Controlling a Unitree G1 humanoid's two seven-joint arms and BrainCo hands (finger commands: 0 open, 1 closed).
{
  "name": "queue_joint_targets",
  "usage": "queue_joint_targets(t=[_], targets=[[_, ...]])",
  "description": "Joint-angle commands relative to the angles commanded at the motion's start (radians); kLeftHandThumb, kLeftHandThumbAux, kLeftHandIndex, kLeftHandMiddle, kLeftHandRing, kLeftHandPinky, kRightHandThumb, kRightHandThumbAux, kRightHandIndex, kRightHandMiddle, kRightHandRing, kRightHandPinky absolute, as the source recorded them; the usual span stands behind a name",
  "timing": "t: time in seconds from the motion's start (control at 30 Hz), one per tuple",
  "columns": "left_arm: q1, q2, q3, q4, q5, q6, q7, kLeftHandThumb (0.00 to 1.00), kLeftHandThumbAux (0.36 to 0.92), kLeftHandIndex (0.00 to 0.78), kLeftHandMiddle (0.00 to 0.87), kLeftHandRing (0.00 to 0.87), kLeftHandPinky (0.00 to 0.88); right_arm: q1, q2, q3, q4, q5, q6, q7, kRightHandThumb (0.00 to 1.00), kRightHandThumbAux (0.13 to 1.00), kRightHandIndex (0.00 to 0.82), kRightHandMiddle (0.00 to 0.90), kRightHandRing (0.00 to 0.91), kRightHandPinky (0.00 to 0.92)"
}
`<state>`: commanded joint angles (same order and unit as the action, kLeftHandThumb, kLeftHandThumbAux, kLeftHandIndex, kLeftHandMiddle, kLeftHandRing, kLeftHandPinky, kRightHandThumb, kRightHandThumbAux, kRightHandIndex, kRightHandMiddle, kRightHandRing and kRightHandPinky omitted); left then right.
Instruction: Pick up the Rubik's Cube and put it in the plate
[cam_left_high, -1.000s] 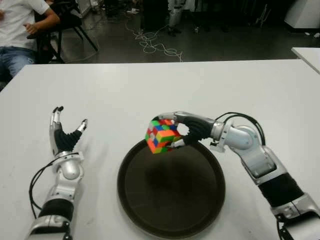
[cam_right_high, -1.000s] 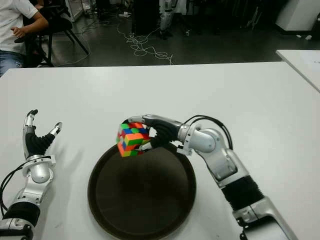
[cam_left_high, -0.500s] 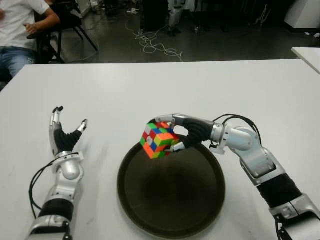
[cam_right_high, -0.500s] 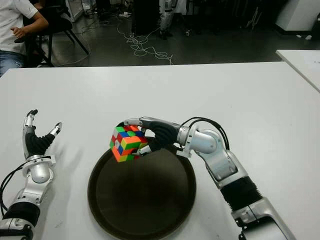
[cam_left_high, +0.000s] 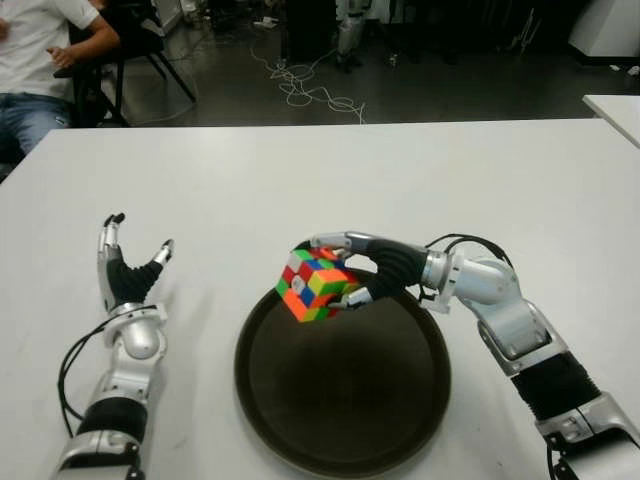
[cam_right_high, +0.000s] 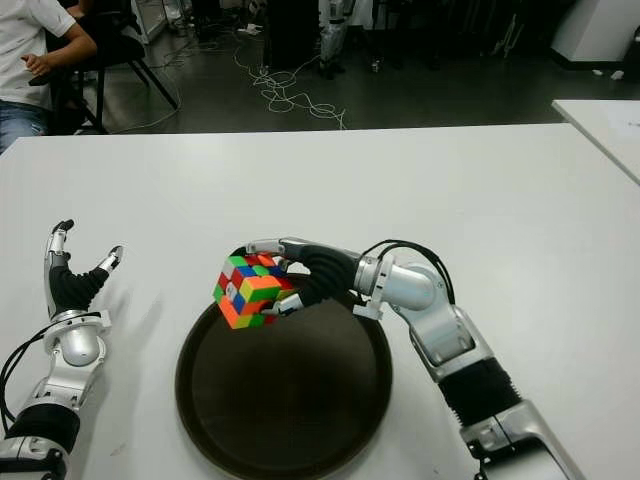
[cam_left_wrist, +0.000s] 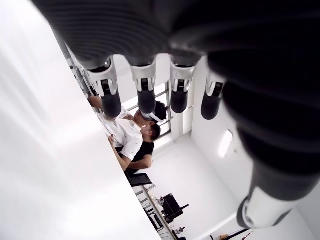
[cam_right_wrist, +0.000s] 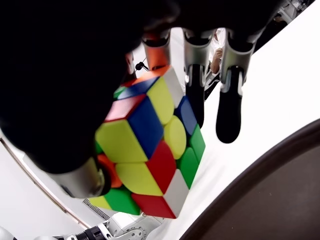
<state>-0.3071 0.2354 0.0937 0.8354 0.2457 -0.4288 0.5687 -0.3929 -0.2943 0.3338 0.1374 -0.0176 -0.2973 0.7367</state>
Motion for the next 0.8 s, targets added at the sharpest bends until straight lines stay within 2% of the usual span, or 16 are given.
queue_joint_targets(t=[0.53, 0.8], targets=[[0.004, 0.001, -0.003, -0.009, 0.007, 0.018, 0.003, 0.0, 0.721, 0.005, 0.003, 0.0, 0.002, 0.0, -0.026, 0.002, 0.002, -0.043, -0.021, -0.002, 0.682, 0.735, 0.436, 0.82, 0.835, 0.824], [0.003, 0.001, -0.001, -0.008, 0.003, 0.012, 0.0, 0.0, 0.722, 0.009, 0.009, 0.0, 0.005, 0.009, -0.035, -0.002, -0.016, -0.037, 0.019, 0.002, 0.682, 0.734, 0.436, 0.804, 0.817, 0.807]])
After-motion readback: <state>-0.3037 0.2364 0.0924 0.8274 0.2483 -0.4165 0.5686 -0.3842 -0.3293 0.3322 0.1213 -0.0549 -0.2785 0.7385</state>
